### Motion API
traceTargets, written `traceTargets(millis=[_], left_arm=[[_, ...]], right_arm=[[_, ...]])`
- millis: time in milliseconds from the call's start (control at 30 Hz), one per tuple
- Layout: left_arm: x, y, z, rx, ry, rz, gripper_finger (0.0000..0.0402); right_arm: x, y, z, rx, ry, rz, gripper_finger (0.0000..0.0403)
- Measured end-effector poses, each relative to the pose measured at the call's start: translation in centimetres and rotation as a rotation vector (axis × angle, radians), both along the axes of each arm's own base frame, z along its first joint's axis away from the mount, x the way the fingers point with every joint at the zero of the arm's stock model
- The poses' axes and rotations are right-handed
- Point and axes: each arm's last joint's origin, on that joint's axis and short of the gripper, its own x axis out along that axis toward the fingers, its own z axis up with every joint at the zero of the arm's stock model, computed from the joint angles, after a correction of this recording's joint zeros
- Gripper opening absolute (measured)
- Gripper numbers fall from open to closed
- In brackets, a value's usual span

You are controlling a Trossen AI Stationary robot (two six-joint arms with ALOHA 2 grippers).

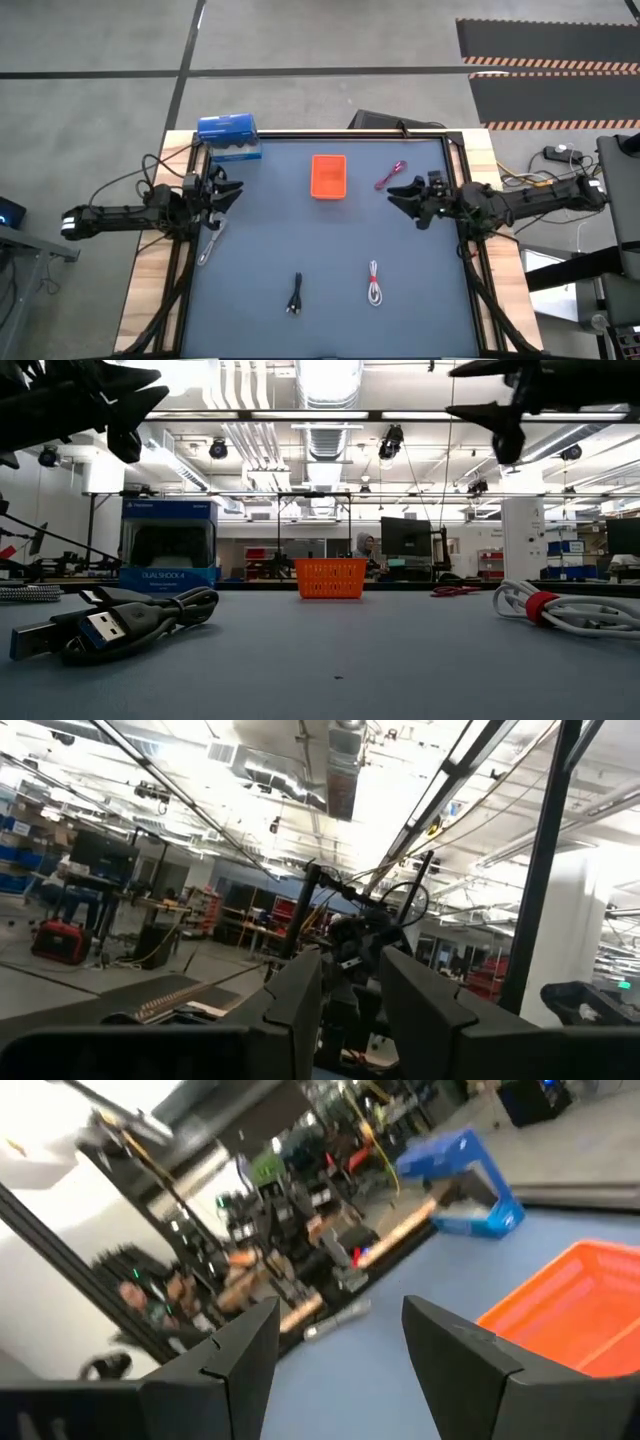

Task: Pick and place USB-C Cables
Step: Put the white charger cable into the orange bin

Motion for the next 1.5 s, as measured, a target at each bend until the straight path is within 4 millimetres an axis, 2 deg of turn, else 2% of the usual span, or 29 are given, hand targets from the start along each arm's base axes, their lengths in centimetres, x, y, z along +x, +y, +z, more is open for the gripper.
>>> traceTargets(millis=[167, 233, 500, 1000, 1267, 1500], left_arm=[[-0.1, 0.0, 0.2, 0.022, -0.023, 0.013, 0.0091], [-0.2, 0.0, 0.4, 0.028, -0.042, 0.016, 0.0091], [-0.8, -0.1, 1.5, 0.058, -0.164, 0.030, 0.0091], [-1.2, 0.0, 2.2, 0.061, -0.231, 0.055, 0.0091], [-1.2, 0.0, 2.2, 0.053, -0.233, 0.050, 0.0091], [-1.1, 0.0, 2.1, 0.053, -0.231, 0.049, 0.0091]], right_arm=[[2.6, 1.5, 1.1, -0.001, 0.114, 0.060, 0.0203], [3.7, 2.1, 2.2, 0.030, 0.123, 0.072, 0.0203], [7.3, 4.7, 2.9, 0.212, 0.387, 0.081, 0.0203], [11.0, 10.5, 1.9, 0.521, 0.998, -0.071, 0.0203], [13.8, 14.1, 1.3, 0.689, 1.168, -0.058, 0.0203], [14.9, 15.5, -0.5, 0.819, 1.281, -0.133, 0.0203]])
